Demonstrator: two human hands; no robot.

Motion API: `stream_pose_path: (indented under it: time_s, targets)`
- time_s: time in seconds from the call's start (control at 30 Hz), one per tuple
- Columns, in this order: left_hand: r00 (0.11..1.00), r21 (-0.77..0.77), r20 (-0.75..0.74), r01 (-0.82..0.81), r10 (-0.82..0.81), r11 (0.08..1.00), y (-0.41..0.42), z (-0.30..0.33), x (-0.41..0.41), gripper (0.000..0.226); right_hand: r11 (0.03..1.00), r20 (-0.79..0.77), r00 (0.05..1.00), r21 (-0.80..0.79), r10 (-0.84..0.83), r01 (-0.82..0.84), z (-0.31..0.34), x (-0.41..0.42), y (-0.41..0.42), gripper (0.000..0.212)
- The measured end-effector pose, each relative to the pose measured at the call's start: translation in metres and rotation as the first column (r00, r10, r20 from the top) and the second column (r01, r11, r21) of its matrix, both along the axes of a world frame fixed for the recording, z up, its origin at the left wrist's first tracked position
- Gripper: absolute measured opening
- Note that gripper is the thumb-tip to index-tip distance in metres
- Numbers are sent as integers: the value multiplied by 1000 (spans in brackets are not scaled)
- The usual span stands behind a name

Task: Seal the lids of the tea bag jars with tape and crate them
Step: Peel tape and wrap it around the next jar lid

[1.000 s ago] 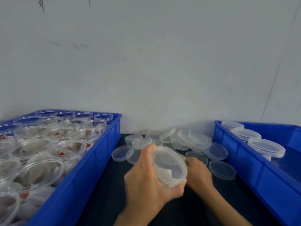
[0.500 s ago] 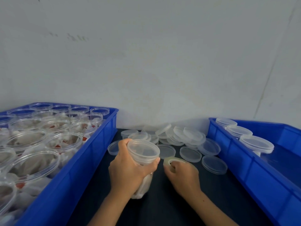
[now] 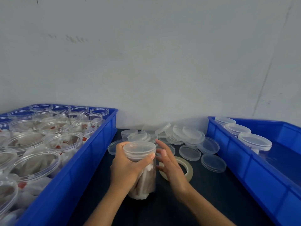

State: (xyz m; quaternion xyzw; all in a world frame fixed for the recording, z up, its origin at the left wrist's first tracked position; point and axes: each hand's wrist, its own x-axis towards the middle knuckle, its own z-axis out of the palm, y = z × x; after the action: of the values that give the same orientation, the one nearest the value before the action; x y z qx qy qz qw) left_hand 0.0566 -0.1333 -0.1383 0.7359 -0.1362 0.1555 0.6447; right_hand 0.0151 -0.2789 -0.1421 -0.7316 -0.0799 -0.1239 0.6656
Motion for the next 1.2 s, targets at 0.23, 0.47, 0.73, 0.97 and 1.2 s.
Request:
stream_pose_path:
  time_s: [0.23,0.47,0.73,0.97,1.2]
  targets:
    - [997,-91,-30,71,-74,993,-2,-1,0,83,959,41,990,245,132,-138,1,1,21,49]
    - [997,-88,-52,51,-56,995,-5,-2,2,81,898,27,989,416,148,-146,2,4,26,38]
    - [993,-161,-58,92,-103,983,-32,29,-9,80,965,-60,998,263,24,-8,38,-13,8,28]
    - [946,-174,-7,318,-324,932,-103,110,-32,62,980,85,980,99,-182,173,122,-47,-58,32]
    - [885,43,23,464,-465,885,-190,152,-68,83,922,159,914,-40,-374,384,174,-98,-146,38]
